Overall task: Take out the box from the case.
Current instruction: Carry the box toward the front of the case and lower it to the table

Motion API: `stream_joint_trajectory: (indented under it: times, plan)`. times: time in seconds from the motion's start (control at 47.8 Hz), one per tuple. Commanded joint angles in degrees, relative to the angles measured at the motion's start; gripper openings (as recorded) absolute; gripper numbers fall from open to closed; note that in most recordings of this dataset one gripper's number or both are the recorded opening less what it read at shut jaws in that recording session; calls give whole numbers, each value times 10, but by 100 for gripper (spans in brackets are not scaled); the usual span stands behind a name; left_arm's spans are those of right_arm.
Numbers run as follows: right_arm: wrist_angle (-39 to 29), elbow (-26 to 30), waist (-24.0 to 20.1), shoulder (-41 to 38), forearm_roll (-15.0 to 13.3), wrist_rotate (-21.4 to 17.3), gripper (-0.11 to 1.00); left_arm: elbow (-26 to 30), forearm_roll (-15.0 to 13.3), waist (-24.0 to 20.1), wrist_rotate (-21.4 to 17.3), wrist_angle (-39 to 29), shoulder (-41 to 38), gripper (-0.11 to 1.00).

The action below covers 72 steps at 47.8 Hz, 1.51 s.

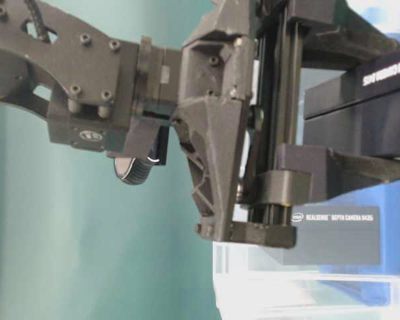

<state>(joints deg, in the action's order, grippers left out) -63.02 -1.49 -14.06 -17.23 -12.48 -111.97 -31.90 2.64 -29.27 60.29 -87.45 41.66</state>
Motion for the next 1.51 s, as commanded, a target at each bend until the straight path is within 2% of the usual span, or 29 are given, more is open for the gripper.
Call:
stream_joint_trajectory:
  times: [0.0,0.649,0.753,0.816,1.172,1.36,1.485]
  plan:
    - [3,6,-2,11,-3,2,67,6,2,-2,1,2,-1,97]
    - [1,7,-7,11,-14,-4,68,6,1,-2,1,1,-1,97]
    - [-1,7,-7,11,-16,-4,89,6,1,-2,1,2,-2,97]
    - [-2,8,-7,11,-16,-4,95,6,1,-2,1,2,-1,97]
    - [-33,26,-6,27,-30,-4,94,6,1,-2,3,0,-2,97]
    - [-79,66,-5,53,-59,1,94,6,0,-2,3,0,-3,97]
    - [-105,96,-6,61,-63,11,93,6,1,-2,6,0,-3,97]
